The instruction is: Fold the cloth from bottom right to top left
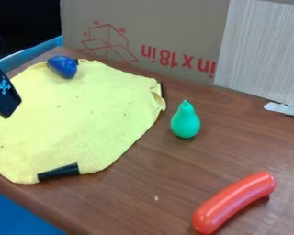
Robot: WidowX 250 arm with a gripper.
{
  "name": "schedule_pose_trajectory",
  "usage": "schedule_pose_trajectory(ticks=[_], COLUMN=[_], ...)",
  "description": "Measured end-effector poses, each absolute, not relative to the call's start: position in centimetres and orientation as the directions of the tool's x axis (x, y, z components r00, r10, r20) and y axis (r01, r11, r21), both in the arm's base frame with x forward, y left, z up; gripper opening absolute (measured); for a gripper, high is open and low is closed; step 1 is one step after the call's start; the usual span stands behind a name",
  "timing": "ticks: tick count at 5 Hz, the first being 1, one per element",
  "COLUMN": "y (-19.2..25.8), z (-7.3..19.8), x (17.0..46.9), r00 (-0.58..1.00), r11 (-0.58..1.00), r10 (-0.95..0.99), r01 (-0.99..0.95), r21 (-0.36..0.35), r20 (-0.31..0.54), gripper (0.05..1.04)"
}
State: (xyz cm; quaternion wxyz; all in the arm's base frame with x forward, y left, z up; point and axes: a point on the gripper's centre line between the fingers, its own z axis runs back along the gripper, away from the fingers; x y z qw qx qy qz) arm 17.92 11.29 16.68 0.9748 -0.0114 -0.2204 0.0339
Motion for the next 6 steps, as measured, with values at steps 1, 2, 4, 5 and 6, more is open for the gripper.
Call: schedule_pose_trajectory(ticks=[1, 2, 4, 5, 6], y=[11.2, 10.3, 8.0, 7.3, 6.9], z=[16.2, 14.9, 12.9, 11.5, 10.7], x=[17.9, 18.1, 18.9, 19.6, 20.0], r00=[0.904, 0.907, 0.884, 0.884, 0.873], r11=[0.997, 1.0, 0.982, 0.961, 0.937], r10=[0.075, 0.021, -0.177, -0.273, -0.349], r01=[-0.064, -0.024, 0.131, 0.235, 0.32], r21=[-0.042, 0.002, 0.136, 0.145, 0.141], r20=[0.421, 0.42, 0.432, 0.378, 0.34], gripper=[1.0, 1.0, 1.0, 1.0, 1.0])
